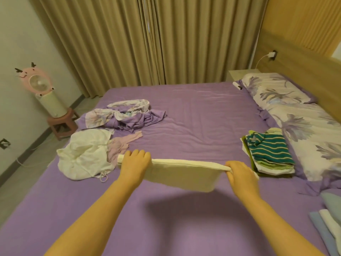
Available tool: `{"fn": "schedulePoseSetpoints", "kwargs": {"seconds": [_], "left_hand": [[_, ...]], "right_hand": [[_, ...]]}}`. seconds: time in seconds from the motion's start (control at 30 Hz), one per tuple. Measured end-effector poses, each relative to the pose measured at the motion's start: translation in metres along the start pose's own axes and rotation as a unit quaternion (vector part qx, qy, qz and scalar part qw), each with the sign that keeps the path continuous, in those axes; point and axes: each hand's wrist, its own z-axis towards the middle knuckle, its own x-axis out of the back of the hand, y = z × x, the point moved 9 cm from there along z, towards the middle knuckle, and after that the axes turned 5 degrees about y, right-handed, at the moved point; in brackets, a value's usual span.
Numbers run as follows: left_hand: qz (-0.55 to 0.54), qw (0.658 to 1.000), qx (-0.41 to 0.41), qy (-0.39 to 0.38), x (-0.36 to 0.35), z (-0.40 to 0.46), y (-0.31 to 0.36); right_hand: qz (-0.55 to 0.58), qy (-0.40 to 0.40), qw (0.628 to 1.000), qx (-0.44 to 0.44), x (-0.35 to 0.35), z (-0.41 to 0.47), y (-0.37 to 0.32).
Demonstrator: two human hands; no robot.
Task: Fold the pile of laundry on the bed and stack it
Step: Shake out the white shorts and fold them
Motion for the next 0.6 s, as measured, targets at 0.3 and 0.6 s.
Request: {"fn": "schedulePoseSetpoints", "kwargs": {"seconds": [0.3, 0.6], "left_hand": [[0.049, 0.956, -0.192, -0.217, -0.184, -0.074, 0.088], [-0.061, 0.920, -0.179, -0.344, -0.281, -0.184, 0.121]], "right_hand": [[-0.122, -0.268, 0.956, -0.001, -0.136, -0.118, 0.045], [-0.108, -0.425, 0.896, -0.072, -0.223, -0.221, 0.062]]}}
